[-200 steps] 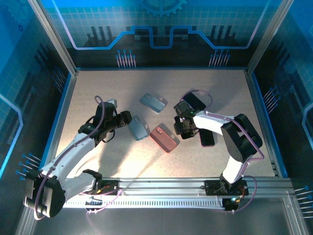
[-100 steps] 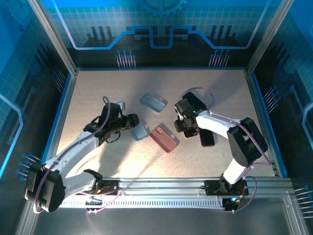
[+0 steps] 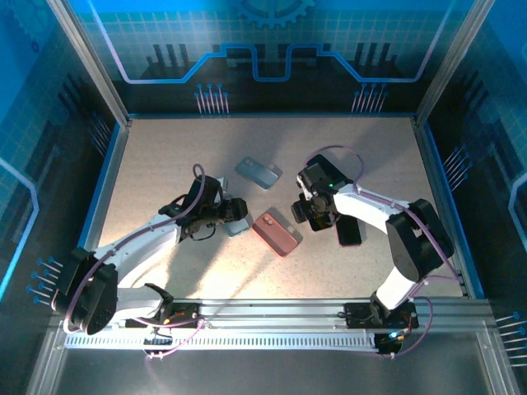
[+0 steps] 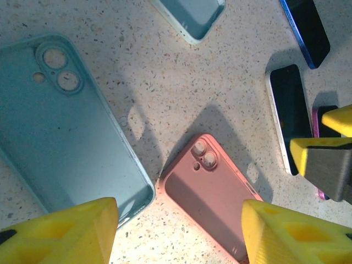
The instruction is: Put the phone into the phone case
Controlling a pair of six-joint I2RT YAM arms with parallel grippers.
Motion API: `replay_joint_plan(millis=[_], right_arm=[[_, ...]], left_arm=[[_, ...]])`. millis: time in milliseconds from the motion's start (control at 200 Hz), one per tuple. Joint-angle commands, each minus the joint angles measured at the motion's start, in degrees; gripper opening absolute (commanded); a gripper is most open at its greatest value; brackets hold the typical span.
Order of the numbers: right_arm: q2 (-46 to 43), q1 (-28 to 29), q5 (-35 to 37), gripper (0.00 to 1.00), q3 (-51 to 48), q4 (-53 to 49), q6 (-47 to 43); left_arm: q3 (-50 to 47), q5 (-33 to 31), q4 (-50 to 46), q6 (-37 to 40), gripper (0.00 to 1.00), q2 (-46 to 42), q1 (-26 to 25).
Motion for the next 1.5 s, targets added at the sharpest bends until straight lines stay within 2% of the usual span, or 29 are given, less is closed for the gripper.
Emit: replay_joint_plan(millis=[0, 160, 595, 780, 1056, 1496], right_arm=[[3.1, -1.9, -1.2, 0.83, 0.2, 0.3, -0.3], [5.6, -3.3, -2.0, 0.85, 1.0, 1.9, 0.1], [10.2, -3.3, -2.2, 0.84, 4.2, -1.5, 0.9], [6.6, -3.3, -5.7, 0.84, 3.0, -2.5, 3.6], [1.1, -4.3, -4.7, 0.9, 3.7, -4.5, 3.5], [7.8, -7.2, -9.0, 0.93, 5.0, -1.9, 1.5]], left_arm=[[1.9, 0.6, 0.5, -0.7, 0.61, -0.1, -0.5], [2.0, 0.3, -0.6, -0.3, 0.61, -0.6, -0.5], [2.2, -0.7, -1.6, 0.1, 0.61, -0.5, -0.5], [2.7, -0.8, -2.0, 0.5, 0.61, -0.2, -0.5], [2.9, -1.0, -1.9, 0.6, 0.61, 0.6, -0.5], [2.2, -1.7, -2.1, 0.1, 0.6, -0.3, -0.5]])
